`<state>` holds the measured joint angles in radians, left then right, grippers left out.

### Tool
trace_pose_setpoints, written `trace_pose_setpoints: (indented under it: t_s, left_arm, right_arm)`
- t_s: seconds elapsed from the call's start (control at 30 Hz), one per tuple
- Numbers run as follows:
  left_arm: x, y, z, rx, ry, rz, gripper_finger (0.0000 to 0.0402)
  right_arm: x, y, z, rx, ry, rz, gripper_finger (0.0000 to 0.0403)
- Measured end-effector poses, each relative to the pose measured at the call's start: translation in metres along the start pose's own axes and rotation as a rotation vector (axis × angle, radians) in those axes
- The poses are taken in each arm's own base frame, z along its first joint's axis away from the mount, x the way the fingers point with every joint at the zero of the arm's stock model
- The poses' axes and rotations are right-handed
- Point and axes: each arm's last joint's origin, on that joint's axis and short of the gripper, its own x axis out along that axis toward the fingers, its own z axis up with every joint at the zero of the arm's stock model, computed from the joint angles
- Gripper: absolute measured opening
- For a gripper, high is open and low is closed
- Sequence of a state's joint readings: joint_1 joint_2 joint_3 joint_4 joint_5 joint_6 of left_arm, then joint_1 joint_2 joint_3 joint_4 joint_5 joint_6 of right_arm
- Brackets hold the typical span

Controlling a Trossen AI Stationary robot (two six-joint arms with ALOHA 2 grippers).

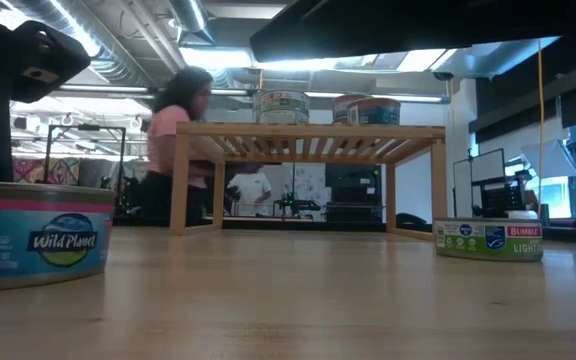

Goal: Stack canned seafood by type on shelf
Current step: Stack the blue pink tuna can on top of the blue pink tuna can on the shelf

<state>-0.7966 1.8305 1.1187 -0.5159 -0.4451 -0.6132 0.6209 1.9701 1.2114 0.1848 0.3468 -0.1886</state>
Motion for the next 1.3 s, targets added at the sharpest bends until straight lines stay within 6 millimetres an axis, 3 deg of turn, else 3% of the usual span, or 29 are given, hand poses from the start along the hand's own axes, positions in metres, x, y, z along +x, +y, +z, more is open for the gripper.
trace_pose_setpoints:
  t_s: [0.63,0.97,1.3]
  left_arm:
    - [0.005,0.009,0.005,-0.009,0.005,0.017,0.0004]
    - [0.005,0.009,0.005,-0.010,0.005,0.017,0.0002]
    - [0.011,0.021,0.020,-0.103,-0.046,0.005,0.0001]
  right_arm:
    - [0.000,0.000,0.000,0.000,0.000,0.000,0.0243]
    - [0.002,-0.007,-0.001,-0.010,0.009,-0.033,0.0243]
    - [0.016,-0.014,-0.012,-0.171,0.039,-0.064,0.0243]
